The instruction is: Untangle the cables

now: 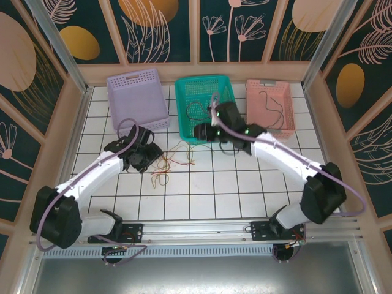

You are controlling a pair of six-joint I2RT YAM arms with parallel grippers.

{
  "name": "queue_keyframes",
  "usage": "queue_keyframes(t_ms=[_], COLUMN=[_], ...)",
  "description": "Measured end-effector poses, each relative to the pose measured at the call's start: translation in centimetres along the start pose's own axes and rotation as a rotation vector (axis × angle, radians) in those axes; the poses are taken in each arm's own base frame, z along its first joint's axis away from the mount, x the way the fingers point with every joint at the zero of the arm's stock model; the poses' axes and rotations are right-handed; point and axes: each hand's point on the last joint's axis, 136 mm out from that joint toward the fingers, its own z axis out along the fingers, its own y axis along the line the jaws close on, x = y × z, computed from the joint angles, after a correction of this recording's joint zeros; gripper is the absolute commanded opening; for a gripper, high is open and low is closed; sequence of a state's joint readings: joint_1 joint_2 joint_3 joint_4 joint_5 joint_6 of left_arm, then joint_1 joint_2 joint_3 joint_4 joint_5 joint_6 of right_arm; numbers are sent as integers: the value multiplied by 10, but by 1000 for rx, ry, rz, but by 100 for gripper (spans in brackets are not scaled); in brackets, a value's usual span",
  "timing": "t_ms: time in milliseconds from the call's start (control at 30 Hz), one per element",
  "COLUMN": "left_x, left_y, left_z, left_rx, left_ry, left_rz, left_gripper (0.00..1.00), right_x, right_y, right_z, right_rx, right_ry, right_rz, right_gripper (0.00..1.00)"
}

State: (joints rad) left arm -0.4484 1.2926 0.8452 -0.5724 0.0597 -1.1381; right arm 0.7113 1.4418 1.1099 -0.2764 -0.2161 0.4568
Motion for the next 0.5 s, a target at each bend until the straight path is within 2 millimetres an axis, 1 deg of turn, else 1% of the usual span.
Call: queue_keyframes(t_ms=[33,67,100,167,233,333,400,433,500], left_x=[1,3,4,5,5,0,-1,-2,-4], left_y=[-1,-2,-2,-1,1,1,0,-2,-8], left_z=[4,7,9,15,20,26,28,28,28], left_rx=[2,3,1,-11,-31,-54,-51,-42,-17], left_ry=[12,25,33,46,49,38,32,27,18], left_rz=[-1,0,3,21,48,95,124,139,165], left_gripper=[66,65,65,65,63,61,60,59,56], right_x=[25,45,61,85,91,89,93,98,113], right_y=[2,-1,-6,-16,-17,-9,-3,-1,1], right_z=[4,8,11,16,20,28,34,36,40], right_rx=[-15,-20,-23,-12,-2,-12,-29,-36,-28], right_ry=[46,85,123,186,215,242,256,261,278], right_rz=[10,38,84,198,291,432,541,593,691], right_gripper=[47,47,46,43,41,41,42,45,55])
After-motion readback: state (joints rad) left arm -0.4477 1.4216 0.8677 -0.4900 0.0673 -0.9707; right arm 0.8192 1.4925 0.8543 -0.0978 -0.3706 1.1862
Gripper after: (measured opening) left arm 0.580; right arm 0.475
